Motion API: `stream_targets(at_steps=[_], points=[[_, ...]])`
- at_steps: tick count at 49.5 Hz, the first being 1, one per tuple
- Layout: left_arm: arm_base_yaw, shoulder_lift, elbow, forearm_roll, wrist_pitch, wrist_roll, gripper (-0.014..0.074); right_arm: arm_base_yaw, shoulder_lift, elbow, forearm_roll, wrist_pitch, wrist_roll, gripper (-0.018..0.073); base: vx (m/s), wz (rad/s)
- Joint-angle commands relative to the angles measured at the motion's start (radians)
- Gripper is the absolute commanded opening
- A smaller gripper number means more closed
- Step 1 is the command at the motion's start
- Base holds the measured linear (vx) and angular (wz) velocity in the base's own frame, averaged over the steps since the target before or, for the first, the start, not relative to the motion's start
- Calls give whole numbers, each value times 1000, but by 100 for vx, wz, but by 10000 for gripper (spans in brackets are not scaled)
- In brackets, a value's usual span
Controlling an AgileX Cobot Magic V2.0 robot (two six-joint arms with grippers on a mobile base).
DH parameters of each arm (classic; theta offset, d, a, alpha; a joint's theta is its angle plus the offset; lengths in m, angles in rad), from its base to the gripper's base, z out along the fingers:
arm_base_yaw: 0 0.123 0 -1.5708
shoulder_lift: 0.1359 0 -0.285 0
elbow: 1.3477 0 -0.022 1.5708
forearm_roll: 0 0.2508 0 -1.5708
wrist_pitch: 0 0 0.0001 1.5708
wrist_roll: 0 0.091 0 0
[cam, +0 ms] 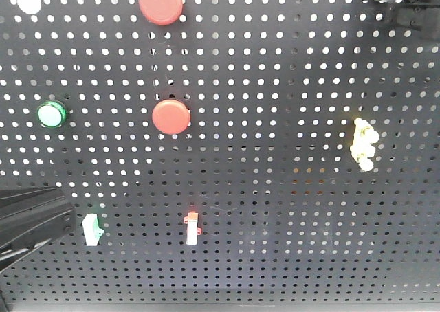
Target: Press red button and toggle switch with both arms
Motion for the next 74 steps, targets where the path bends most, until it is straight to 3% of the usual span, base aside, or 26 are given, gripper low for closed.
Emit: stream_targets(at_steps=[1,7,15,23,33,39,42,74], points=[[1,-9,-3,-16,-43,-47,2,-6,-63,-26,-40,14,9,-3,0,0],[2,-9,86,132,-43,-190,2,-6,-178,84,-97,-8,11,-3,0,0],[4,-21,241,332,-42,-422,2,-6,-438,410,-147,-142,-7,-3,0,0],[4,-168,397,383,-123,-513,2,-6,-771,753,-168,-279,-17,-3,0,0],[4,-423,521,383,-348,-502,2,-7,-1110,1058,-166,-430,-39,-3,0,0],[4,-445,560,381,-547,-474,2,-7,-1141,1149,-164,-550,-30,-3,0,0],[4,-444,561,381,-579,-474,2,-7,-1129,1176,-165,-578,-29,-3,0,0],[4,-444,561,380,-524,-479,2,-7,-1075,1261,-165,-587,-29,-3,0,0]])
